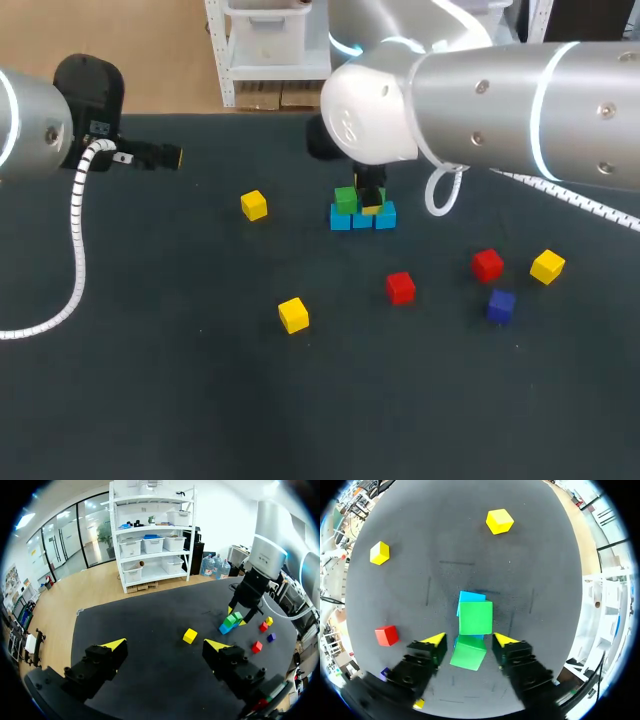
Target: Place the blue cubes, place green cubes on the blue cubes, place the yellow cubes on the green cubes, then place the red cubes on the yellow cubes, and place purple cube on the red cubes.
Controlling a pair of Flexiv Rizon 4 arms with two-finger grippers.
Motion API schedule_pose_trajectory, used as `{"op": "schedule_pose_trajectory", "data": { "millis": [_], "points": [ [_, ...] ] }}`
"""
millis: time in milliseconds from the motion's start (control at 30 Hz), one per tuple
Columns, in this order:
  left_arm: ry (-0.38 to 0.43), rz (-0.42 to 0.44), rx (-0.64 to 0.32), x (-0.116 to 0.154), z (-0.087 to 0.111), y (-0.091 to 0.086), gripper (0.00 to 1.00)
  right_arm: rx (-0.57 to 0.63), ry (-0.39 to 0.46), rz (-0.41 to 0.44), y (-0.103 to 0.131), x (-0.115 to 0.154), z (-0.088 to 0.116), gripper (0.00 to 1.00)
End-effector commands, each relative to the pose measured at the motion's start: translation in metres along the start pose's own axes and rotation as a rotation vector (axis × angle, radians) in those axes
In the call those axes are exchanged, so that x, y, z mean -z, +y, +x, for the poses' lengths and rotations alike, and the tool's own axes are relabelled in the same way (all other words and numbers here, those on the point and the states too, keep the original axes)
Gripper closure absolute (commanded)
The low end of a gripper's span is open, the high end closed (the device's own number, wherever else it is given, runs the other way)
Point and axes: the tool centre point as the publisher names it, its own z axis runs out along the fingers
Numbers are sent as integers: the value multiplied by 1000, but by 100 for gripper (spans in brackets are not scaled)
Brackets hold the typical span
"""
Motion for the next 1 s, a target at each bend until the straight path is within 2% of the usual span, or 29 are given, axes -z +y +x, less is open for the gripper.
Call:
{"op": "schedule_pose_trajectory", "data": {
  "millis": [33,267,300,367,900,933,967,1000],
  "points": [
    [0,5,-1,0,0,1,0,-1,0,2,1,-1,1,0],
    [0,5,-1,0,0,1,0,-39,-15,11,-3,6,11,1],
    [0,5,-1,0,0,1,0,-48,-15,11,-3,7,13,22],
    [0,5,-1,0,0,1,0,-56,-15,9,-4,9,16,50],
    [0,5,-1,0,0,1,0,-60,-9,-1,-2,4,18,55],
    [0,5,-1,0,0,1,0,-58,-8,-2,-2,4,18,56],
    [0,5,-1,0,0,1,0,-53,-7,-3,-1,4,18,61],
    [0,5,-1,0,0,1,0,-51,-6,-3,-1,5,18,71]
  ]
}}
